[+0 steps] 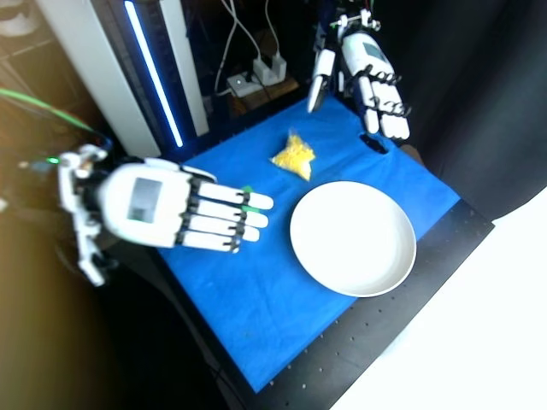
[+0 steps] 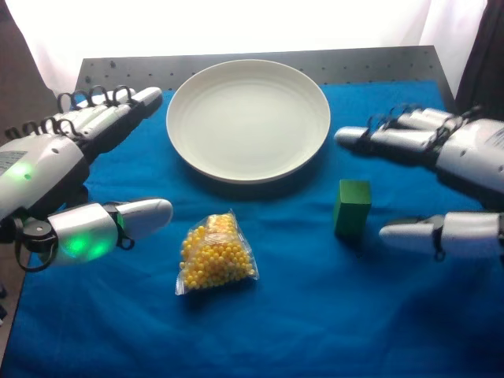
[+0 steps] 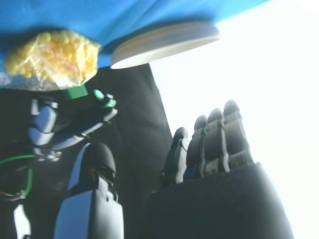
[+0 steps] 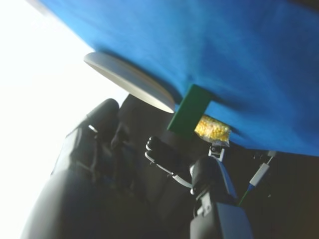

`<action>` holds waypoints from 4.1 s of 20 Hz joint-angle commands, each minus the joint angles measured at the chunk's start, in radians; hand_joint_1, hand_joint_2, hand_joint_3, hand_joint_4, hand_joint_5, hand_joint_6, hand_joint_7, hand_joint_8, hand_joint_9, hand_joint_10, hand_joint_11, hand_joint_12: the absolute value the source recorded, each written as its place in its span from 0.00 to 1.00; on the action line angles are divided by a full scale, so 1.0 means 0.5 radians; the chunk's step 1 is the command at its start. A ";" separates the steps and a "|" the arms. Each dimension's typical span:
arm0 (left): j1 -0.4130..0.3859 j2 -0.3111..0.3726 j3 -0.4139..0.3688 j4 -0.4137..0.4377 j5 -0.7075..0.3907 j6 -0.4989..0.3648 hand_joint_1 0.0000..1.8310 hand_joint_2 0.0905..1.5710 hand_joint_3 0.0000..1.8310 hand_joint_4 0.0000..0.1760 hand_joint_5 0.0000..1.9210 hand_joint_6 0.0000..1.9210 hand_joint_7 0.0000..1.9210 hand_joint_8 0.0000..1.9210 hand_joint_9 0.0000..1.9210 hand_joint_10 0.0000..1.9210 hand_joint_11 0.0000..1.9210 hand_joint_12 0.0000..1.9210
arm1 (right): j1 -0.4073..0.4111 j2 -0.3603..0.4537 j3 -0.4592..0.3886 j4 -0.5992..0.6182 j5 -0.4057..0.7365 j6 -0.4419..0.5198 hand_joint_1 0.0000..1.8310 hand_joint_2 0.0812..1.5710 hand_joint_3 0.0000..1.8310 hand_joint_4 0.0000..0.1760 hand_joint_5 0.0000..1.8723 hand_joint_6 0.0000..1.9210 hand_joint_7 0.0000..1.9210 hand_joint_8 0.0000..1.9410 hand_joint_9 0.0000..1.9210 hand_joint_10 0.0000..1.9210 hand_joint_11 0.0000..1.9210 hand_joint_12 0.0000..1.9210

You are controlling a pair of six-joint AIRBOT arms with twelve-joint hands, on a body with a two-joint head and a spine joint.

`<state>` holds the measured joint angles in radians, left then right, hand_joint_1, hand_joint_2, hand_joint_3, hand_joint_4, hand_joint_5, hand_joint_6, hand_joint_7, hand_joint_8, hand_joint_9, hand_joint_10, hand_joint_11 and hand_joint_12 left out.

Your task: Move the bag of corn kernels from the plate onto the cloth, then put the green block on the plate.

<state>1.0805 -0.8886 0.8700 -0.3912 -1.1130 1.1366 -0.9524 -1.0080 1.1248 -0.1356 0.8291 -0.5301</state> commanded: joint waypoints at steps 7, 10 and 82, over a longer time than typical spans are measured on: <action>0.031 -0.010 -0.013 -0.016 -0.325 -0.004 0.20 0.73 0.00 0.91 0.00 0.00 0.00 0.00 0.00 0.00 0.00 0.00 | 0.078 -0.119 0.085 0.042 0.094 0.016 0.41 0.76 0.00 0.00 0.12 0.06 0.07 0.72 0.00 0.84 0.00 0.99; 0.033 -0.013 -0.013 -0.018 -0.325 -0.004 0.19 0.74 0.00 0.83 0.00 0.00 0.00 0.00 0.00 0.00 0.00 0.00 | 0.109 -0.163 0.117 0.037 0.054 0.016 0.43 0.76 0.00 0.00 0.15 0.12 0.14 0.40 0.08 0.63 0.00 0.97; 0.171 -0.005 -0.058 -0.185 -0.596 -0.090 0.27 0.77 0.00 0.99 0.02 0.00 0.00 0.00 0.00 0.00 0.00 0.00 | 0.512 0.163 -0.078 -0.161 0.231 -0.083 0.16 0.86 0.01 0.70 0.00 0.00 0.00 0.00 0.00 0.00 0.00 0.00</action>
<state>1.1721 -0.8986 0.8417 -0.5095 -1.2705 1.0977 -0.7124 -0.9298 1.0859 -0.2630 0.7662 -0.5655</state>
